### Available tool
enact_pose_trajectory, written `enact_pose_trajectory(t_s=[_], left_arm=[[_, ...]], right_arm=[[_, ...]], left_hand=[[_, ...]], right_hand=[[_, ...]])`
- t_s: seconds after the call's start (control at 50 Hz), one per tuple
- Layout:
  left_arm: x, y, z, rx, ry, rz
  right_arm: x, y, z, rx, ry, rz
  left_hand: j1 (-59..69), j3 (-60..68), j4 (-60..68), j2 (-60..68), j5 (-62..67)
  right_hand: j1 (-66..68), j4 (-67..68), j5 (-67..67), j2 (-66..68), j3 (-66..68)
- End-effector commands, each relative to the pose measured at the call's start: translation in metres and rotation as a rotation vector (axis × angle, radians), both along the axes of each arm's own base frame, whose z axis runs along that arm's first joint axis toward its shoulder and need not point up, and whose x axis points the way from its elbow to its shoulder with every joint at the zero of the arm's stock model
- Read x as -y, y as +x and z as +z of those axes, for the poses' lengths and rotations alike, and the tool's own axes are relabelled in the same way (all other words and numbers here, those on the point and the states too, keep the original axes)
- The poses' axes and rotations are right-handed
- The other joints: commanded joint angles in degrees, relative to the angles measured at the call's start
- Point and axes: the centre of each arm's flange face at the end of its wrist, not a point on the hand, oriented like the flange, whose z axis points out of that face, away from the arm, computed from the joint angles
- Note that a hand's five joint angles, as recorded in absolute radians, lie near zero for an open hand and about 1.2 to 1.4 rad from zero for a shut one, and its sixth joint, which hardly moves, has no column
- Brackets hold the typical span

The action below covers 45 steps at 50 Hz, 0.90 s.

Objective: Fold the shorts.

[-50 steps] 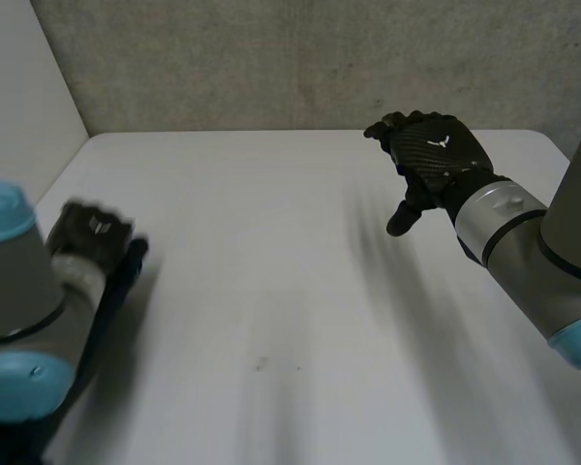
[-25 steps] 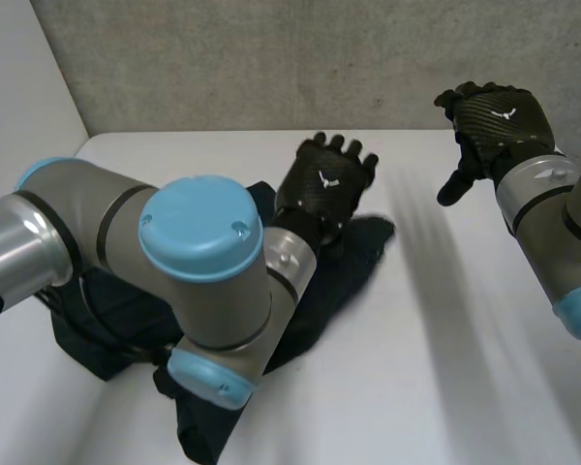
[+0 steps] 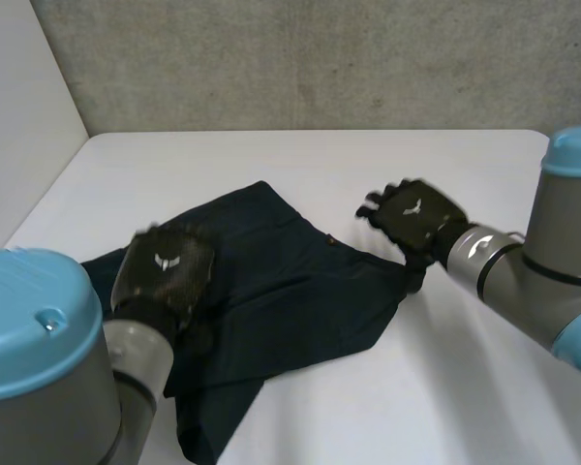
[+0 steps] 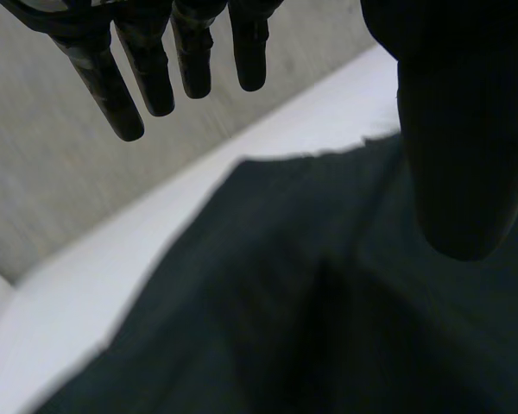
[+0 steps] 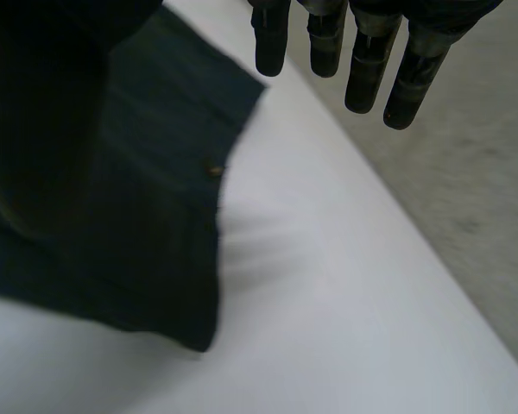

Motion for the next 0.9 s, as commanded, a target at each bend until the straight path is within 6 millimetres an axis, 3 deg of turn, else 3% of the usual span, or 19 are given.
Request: enact_pose_trajectory(t_s=[0.02,0.16,0.24,0.26,0.32,0.34,0.4,0.48,0.5,0.54,0.56,0.58,0.72,0.8,0.9], left_arm=[[-0.015,0.006,-0.022,-0.046,0.191,0.035],[-0.010,0.001,-0.049,-0.005,0.261,0.055],[-0.004,-0.002,-0.063,0.018,0.287,0.064],[-0.002,-0.004,-0.068,0.025,0.293,0.065],[0.001,-0.006,-0.073,0.024,0.293,0.066],[0.004,-0.009,-0.071,0.011,0.281,0.063],[0.006,-0.012,-0.067,-0.003,0.262,0.060],[0.010,-0.017,-0.046,-0.040,0.205,0.043],[0.012,-0.017,-0.026,-0.065,0.149,0.032],[0.013,-0.016,-0.004,-0.076,0.084,0.019],[0.014,-0.014,0.006,-0.074,0.052,0.016],[0.017,-0.009,0.024,-0.055,-0.013,0.012],[0.025,0.002,0.076,0.134,-0.246,-0.029],[0.032,0.003,0.092,0.175,-0.312,-0.062],[0.050,0.010,0.090,0.187,-0.301,-0.055]], right_arm=[[0.005,0.003,-0.042,-0.041,0.069,0.088],[0.018,0.008,-0.065,-0.025,0.042,0.084],[0.021,0.009,-0.071,-0.019,0.033,0.089],[0.021,0.010,-0.070,-0.016,0.025,0.089],[0.022,0.010,-0.066,-0.012,0.011,0.087],[0.022,0.009,-0.062,-0.012,0.002,0.082],[0.022,0.008,-0.051,-0.008,-0.018,0.073],[0.020,0.004,-0.023,0.013,-0.042,0.041],[0.020,0.002,-0.016,0.017,-0.043,0.026],[0.021,-0.003,0.000,0.030,-0.055,-0.009],[0.021,-0.008,0.018,0.043,-0.071,-0.048],[0.020,-0.009,0.028,0.049,-0.079,-0.065],[-0.004,-0.024,0.100,0.056,-0.141,-0.143],[-0.026,-0.032,0.121,0.041,-0.123,-0.156],[-0.046,-0.030,0.113,-0.019,-0.029,-0.130]], left_hand=[[3.43,3.79,3.53,3.44,3.35],[4.76,5.13,4.86,4.77,4.68],[18.70,19.07,18.81,18.71,18.62],[28.72,29.09,28.83,28.73,28.64],[49.62,49.98,49.72,49.63,49.54],[64.67,65.04,64.77,64.68,64.59],[65.98,66.34,66.08,65.99,65.90],[65.98,66.34,66.08,65.99,65.90],[65.98,66.34,66.08,65.99,65.90],[65.98,66.34,66.08,65.99,65.90],[65.98,66.34,66.08,65.99,65.90],[65.98,66.34,66.08,65.99,65.90],[65.98,66.34,66.08,65.99,65.90],[65.98,66.34,66.08,65.99,65.90],[65.98,66.34,66.08,65.99,65.90]], right_hand=[[11.84,7.08,7.05,10.44,8.05],[25.96,21.20,21.17,24.56,22.17],[60.22,55.46,55.43,58.82,56.43],[71.24,66.48,66.45,69.84,67.45],[71.35,66.59,66.56,69.95,67.56],[71.35,66.59,66.56,69.95,67.56],[71.35,66.59,66.56,69.95,67.56],[71.35,66.59,66.56,69.95,67.56],[71.35,66.59,66.56,69.95,67.56],[71.35,66.59,66.56,69.95,67.56],[71.35,66.59,66.56,69.95,67.56],[71.35,66.59,66.56,69.95,67.56],[71.35,66.59,66.56,69.95,67.56],[71.35,66.59,66.56,69.95,67.56],[71.35,66.59,66.56,69.95,67.56]])
